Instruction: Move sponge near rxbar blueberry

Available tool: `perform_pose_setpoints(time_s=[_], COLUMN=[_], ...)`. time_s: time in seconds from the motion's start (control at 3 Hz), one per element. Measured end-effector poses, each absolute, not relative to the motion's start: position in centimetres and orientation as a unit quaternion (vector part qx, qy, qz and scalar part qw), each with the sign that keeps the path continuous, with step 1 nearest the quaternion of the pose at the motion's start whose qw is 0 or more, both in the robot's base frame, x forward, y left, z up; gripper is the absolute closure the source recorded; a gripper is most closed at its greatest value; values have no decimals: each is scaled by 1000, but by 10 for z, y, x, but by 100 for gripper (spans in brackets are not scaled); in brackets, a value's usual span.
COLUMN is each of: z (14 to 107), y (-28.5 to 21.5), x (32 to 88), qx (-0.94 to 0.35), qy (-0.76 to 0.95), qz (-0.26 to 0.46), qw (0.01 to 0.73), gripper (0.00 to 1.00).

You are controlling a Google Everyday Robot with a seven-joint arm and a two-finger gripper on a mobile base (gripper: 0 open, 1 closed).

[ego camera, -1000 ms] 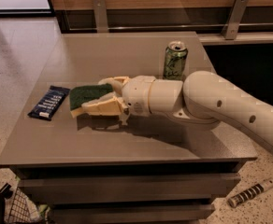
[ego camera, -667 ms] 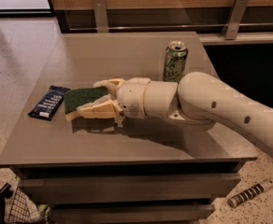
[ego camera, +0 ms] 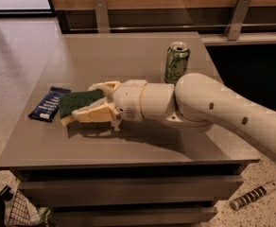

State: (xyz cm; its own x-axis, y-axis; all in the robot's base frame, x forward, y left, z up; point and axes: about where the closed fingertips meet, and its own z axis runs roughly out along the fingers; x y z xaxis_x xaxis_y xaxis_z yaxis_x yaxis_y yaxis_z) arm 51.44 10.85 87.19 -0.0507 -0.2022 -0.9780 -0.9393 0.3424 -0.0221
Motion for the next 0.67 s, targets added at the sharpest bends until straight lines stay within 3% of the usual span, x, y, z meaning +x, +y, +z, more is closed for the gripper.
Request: perform_pose_setpoints(time_s=[0.67], z=[873], y=[112], x=[512], qx=[-454], qy=[631], qz=[355], qw=[520], gripper=[39])
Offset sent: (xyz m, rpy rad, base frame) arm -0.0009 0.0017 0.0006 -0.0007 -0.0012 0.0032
